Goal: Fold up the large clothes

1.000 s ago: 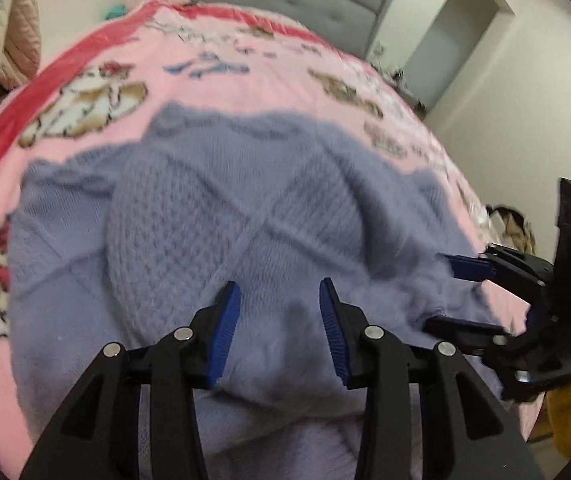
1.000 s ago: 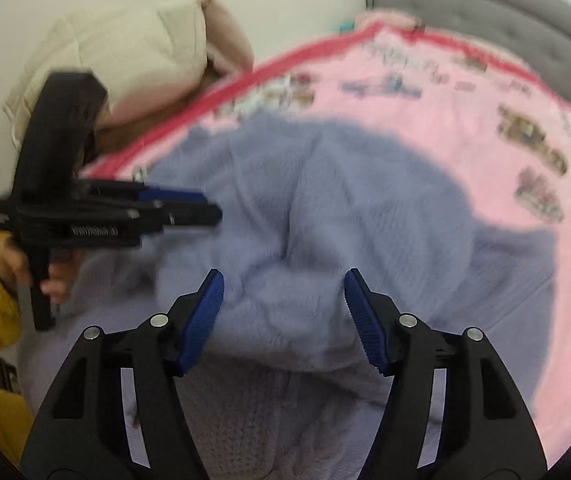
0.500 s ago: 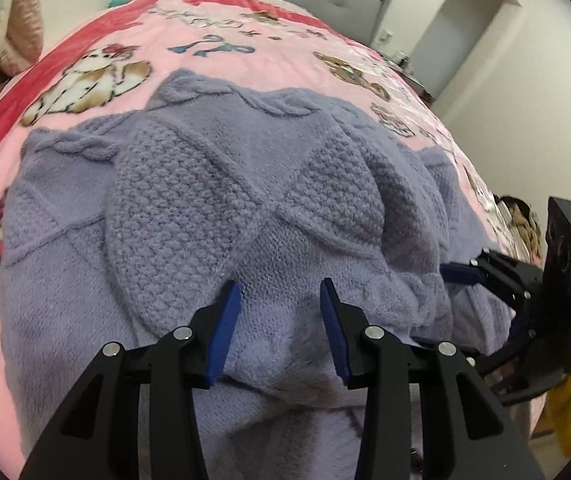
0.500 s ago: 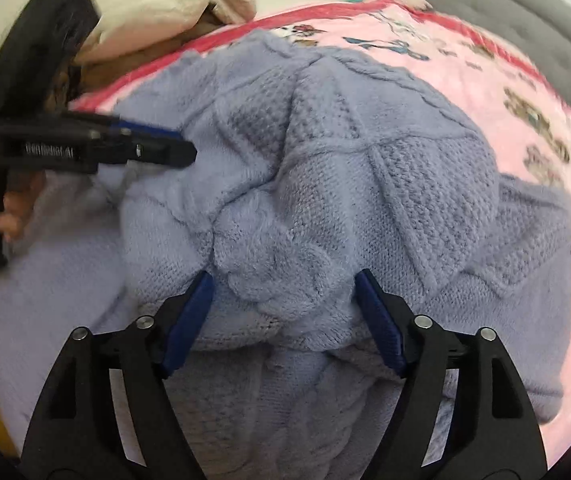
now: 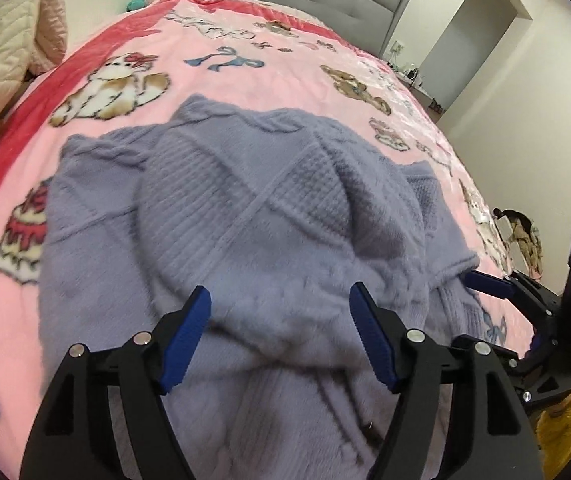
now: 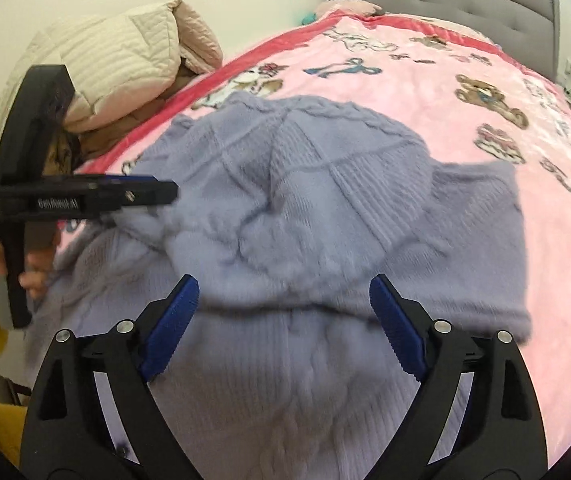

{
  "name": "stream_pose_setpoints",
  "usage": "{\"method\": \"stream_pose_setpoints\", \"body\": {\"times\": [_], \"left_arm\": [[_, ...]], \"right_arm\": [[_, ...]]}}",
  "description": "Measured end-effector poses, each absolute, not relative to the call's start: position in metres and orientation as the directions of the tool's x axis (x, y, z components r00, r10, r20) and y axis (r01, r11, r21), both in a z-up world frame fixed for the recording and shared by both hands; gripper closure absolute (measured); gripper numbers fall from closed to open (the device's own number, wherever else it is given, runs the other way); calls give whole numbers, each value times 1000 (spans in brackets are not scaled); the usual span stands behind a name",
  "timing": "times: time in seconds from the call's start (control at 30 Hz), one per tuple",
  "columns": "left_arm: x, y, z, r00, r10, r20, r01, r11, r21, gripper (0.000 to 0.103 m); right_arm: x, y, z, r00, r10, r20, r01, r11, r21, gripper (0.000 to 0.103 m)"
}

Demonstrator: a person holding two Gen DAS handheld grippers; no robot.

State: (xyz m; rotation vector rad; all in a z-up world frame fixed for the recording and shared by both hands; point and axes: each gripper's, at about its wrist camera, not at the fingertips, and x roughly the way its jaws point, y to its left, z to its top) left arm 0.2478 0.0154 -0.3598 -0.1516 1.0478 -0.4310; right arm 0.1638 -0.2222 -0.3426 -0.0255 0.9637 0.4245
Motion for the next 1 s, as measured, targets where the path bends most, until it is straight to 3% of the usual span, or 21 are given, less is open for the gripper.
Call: {"method": "stream_pose_setpoints", "body": {"times": [0.13,0.2,0.57,1.0], "left_arm": [[211,41,-352,433,-328,-840,232,941,-248,26],[181,60,-348,474,-282,-834,222,955,-196,17],[17,172,-382,342,-130,-931,73,991,-111,16],[-12,176,-423,223,-278,-934,154,956,-248,16]], "right_arm": [[117,-231,-339,514,203,-833,-300,953,47,19],[93,-237,-335,520,177,-836,-291,956,21,15],[-50,-277,-365,352,-3,-936,-105,994,-42,15],[-81,-279,-411,207,8,-978,-92,996,-11,15]]}}
